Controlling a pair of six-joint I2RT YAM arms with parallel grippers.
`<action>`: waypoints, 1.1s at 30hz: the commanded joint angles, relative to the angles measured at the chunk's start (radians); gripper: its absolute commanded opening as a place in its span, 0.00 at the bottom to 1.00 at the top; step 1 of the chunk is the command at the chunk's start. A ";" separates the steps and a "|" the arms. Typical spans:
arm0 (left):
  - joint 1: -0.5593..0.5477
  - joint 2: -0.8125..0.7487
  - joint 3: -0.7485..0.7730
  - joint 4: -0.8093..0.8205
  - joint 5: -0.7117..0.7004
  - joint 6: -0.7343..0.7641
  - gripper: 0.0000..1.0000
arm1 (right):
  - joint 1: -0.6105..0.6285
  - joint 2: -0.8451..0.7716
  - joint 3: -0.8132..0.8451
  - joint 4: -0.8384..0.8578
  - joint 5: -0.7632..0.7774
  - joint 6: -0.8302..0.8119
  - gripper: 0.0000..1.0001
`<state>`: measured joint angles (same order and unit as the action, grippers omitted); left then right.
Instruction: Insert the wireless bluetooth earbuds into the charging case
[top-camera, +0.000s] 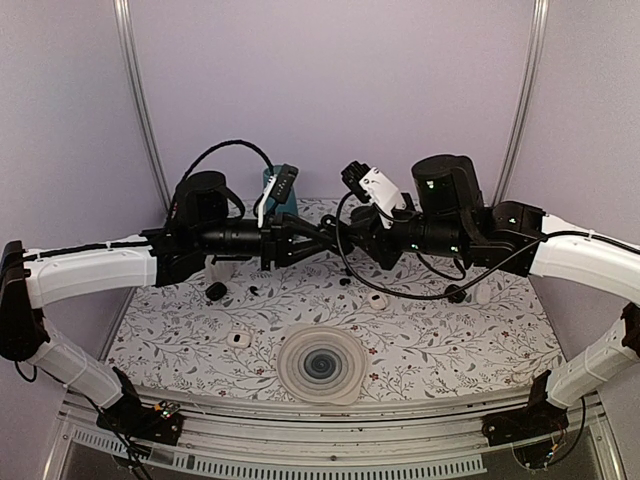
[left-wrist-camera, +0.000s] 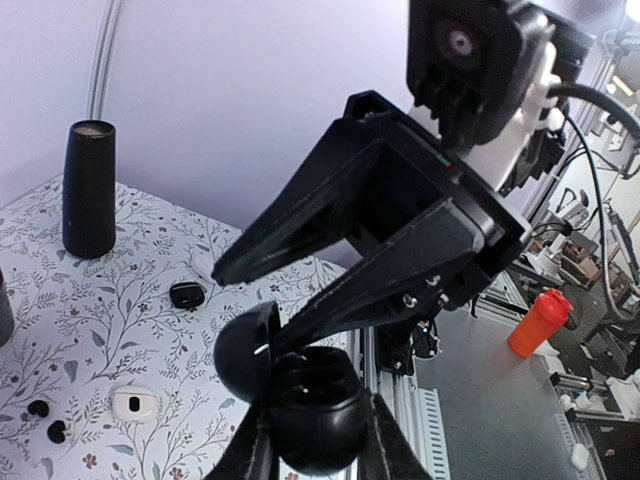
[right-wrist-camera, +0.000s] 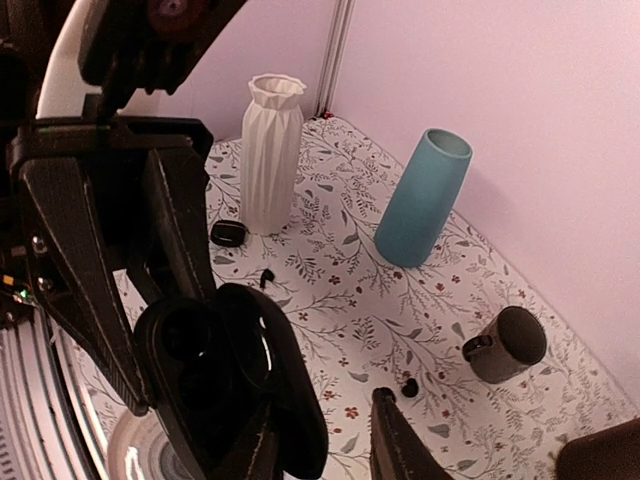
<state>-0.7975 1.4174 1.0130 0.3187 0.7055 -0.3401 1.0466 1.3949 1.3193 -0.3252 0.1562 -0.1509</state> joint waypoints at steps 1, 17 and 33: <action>-0.002 -0.023 -0.013 0.049 0.002 0.005 0.00 | 0.004 0.002 0.003 0.036 0.013 0.018 0.35; 0.048 -0.092 -0.142 0.128 -0.151 -0.038 0.00 | -0.109 -0.068 -0.103 0.217 -0.290 0.223 0.52; 0.099 -0.293 -0.267 0.108 -0.412 -0.040 0.00 | -0.252 0.110 -0.156 0.232 -0.290 0.495 0.54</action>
<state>-0.7166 1.1614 0.7650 0.4065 0.3489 -0.3767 0.8215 1.4300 1.1702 -0.0834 -0.1413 0.2501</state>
